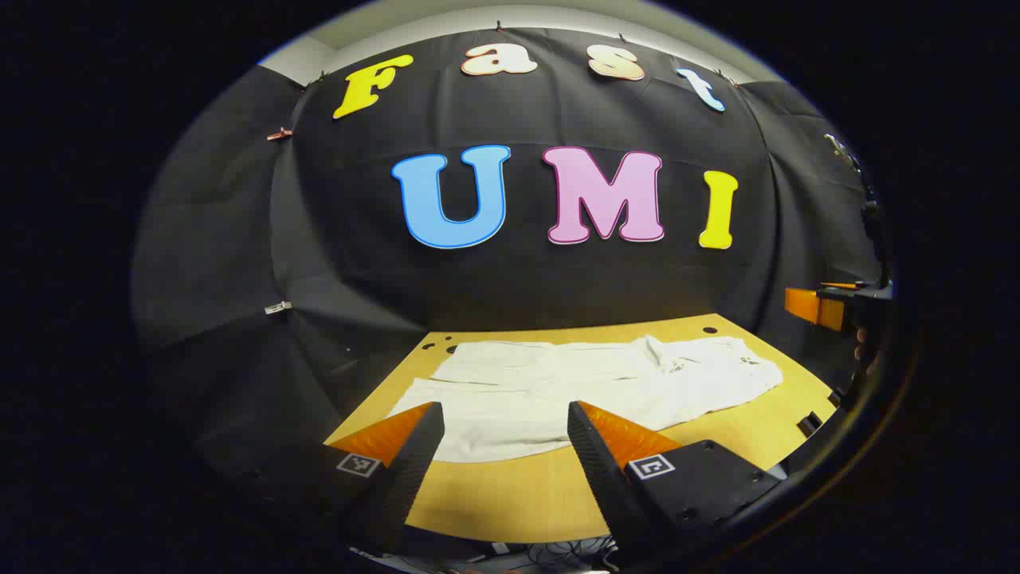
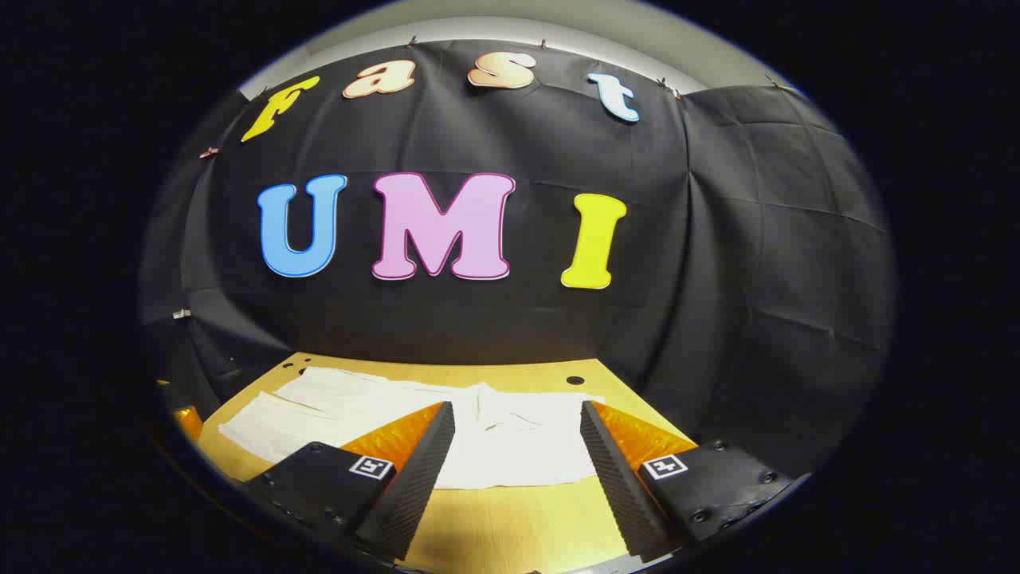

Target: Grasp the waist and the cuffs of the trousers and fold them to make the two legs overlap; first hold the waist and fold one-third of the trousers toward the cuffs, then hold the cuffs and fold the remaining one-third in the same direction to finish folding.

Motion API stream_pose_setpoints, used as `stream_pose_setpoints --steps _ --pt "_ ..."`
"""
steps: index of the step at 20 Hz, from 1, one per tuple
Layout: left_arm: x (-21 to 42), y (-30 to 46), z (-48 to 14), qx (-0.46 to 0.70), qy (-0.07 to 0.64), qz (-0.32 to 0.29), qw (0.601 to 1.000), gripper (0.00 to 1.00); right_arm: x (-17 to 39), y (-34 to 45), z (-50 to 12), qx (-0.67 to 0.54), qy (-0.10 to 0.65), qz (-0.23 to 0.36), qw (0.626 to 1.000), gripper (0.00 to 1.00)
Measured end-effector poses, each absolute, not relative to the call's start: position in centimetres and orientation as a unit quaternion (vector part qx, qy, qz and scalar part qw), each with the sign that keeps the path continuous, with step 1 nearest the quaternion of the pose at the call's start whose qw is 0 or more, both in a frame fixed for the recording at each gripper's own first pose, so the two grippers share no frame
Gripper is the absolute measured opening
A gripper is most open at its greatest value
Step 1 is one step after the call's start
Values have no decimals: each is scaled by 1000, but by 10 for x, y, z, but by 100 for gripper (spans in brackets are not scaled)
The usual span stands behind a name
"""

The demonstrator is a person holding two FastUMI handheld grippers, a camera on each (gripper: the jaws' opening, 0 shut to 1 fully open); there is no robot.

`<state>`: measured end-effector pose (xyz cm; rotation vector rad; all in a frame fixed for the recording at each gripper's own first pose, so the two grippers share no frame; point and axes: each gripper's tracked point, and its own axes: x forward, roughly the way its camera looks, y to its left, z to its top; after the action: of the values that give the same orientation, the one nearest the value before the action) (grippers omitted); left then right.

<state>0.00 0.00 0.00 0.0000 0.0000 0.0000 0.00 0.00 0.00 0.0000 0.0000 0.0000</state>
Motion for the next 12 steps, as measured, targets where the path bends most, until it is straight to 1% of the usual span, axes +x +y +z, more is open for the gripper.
stream_pose_setpoints --steps 3,4,7,12 --pt "27 -14 -2 -15 12 -7 1000 96 19 -12 -4 16 9 -7 1000 97" --pt "37 -17 -4 -19 17 -9 1000 99 27 -16 -3 24 9 -8 1000 97" --pt "55 -22 -1 -18 21 -17 999 99 37 -23 -3 24 9 -8 1000 97" --pt "70 -33 5 -4 15 -26 1000 99 45 -13 -11 44 20 36 998 97"
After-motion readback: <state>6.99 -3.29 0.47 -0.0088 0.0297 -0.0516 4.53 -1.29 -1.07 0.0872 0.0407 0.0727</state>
